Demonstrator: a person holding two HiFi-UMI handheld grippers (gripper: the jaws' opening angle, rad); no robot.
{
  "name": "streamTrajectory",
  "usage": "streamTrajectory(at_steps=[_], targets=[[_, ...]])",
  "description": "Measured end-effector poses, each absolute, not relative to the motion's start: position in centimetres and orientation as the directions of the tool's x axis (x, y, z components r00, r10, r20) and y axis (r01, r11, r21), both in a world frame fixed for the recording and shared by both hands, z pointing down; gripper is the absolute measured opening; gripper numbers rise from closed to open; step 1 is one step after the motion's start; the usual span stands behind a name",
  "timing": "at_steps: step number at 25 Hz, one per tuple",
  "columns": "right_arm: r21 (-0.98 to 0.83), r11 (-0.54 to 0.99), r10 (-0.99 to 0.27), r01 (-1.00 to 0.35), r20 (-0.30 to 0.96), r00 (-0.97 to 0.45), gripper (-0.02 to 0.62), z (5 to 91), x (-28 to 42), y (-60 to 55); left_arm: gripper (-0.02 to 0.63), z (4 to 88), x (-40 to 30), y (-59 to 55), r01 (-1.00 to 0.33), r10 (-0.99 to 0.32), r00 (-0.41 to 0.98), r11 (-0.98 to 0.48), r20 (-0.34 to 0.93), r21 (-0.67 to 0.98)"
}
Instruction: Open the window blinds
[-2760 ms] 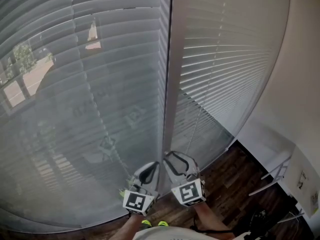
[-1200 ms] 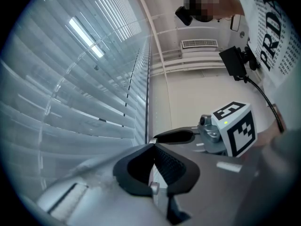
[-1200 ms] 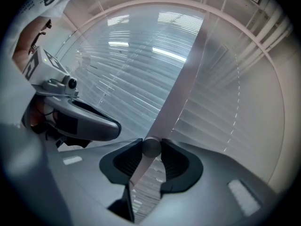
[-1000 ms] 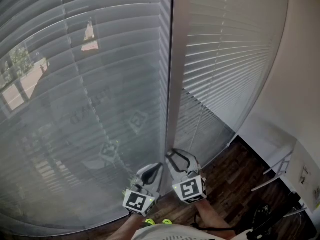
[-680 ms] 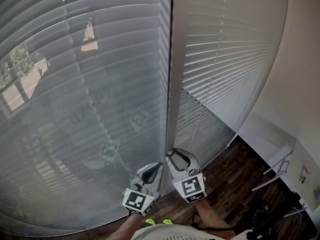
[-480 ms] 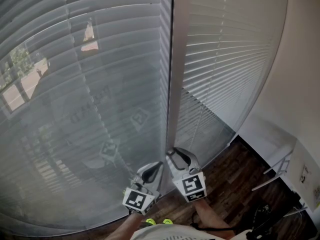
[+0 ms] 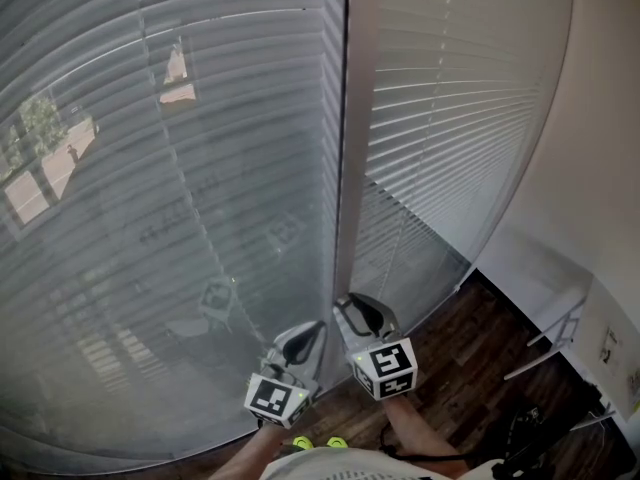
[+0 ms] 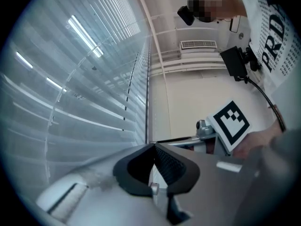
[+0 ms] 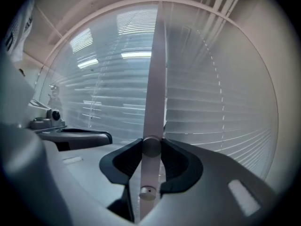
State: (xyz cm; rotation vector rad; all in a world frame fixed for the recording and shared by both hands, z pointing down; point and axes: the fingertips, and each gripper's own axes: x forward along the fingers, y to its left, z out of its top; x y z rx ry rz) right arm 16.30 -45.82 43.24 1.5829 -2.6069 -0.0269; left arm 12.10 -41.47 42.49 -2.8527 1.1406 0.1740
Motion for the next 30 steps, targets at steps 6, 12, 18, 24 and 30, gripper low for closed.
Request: streamTrajectory(at_steps=[6, 12, 18, 24, 30], targets=[[0.0, 0.462, -0.885, -0.887, 0.065, -0.461, 0.124, 43.3, 16.4, -45.9, -0.006, 42.3, 12.2, -41.4, -0.68, -0.672, 0.729, -0.733, -0.132, -0.024], [0.004, 0.456, -0.888, -0.89, 0.065, -0.455, 0.124, 43.3, 16.4, -45.9, -0.006, 42.3, 12.0, -41.4, -0.685, -0.679, 0.722, -0.728, -0.131, -0.007], [0.07, 0.472, -0.881, -0.879, 0.073, -0.467, 0.124, 43.3, 16.3, -45.8, -0.006, 41.9, 12.0, -41.3, -0.678, -0.67, 0.727, -0.735, -0.149, -0.004], [0.406, 0.486, -0.872, -0.774, 0.162, -0.462, 0.127, 43.8, 16.0, -45.0, -0.006, 42.2, 11.8, -41.3, -0.683, -0.676, 0.724, -0.731, -0.138, -0.003], [0.678, 0.421, -0.889, -0.602, 0.177, -0.423, 0.13, 43.5, 15.5, -44.8, -0.006, 42.1, 12.1, -41.3, -0.678, -0.67, 0.725, -0.735, -0.162, 0.003]])
